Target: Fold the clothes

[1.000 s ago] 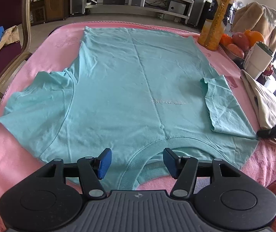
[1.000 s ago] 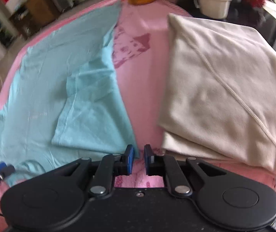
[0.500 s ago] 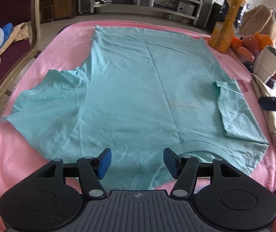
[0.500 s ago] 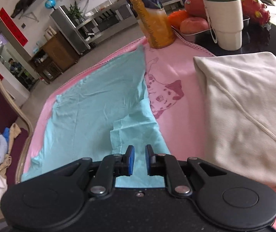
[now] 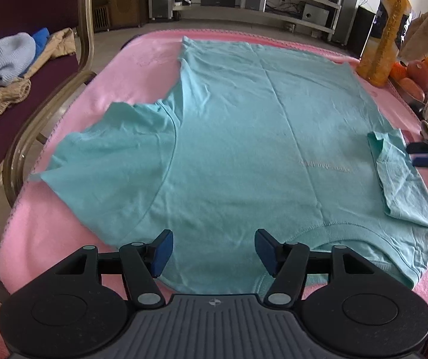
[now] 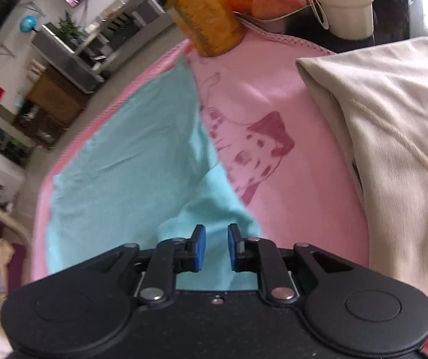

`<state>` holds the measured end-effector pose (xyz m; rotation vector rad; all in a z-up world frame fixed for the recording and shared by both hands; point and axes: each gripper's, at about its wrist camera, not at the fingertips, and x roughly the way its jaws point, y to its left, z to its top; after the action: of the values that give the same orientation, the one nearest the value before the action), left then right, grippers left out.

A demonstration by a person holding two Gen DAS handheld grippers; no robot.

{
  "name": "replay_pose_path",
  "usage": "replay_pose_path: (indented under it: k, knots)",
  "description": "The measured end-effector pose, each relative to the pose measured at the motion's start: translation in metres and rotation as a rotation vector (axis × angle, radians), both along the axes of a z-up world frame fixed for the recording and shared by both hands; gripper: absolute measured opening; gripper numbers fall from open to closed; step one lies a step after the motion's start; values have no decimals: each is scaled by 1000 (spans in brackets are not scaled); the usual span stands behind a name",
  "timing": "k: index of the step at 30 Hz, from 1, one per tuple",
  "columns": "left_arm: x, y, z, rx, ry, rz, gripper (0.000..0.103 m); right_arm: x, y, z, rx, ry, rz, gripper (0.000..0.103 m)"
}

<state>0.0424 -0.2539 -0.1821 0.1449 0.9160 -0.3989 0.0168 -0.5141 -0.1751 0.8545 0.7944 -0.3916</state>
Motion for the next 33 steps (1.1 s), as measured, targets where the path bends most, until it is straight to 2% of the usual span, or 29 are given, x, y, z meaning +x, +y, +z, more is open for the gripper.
replay_pose_path:
  k: [5, 10, 12, 15, 19, 21, 22, 24, 29, 33]
  knots:
    - [2, -3, -3, 25, 15, 7, 62, -33, 29, 5, 0, 19, 116, 25]
    - [-1, -8, -7, 92, 23, -31, 66, -33, 50, -6, 1, 92, 197, 25]
    - [-2, -5, -3, 87, 28, -34, 66, -37, 53, 4, 5, 43, 210, 25]
    - [-1, 3, 8, 58, 22, -24, 66, -50, 58, 27, 21, -119, 227, 26]
    - [0, 16, 26, -3, 5, 3, 66, -65, 68, 56, 10, -300, 277, 34]
    - [1, 20, 30, -20, -2, 18, 66, -66, 70, 64, 4, -345, 301, 38]
    - [2, 21, 29, -24, 2, 25, 67, -67, 71, 67, -3, -362, 310, 43]
    - [4, 22, 23, -28, 21, 29, 66, -64, 69, 65, -6, -371, 314, 45]
    - [4, 19, 16, 4, 19, 25, 66, -58, 66, 47, 1, -304, 296, 45]
    - [3, 20, 16, 5, 15, 21, 66, -61, 75, 50, -20, -312, 320, 45]
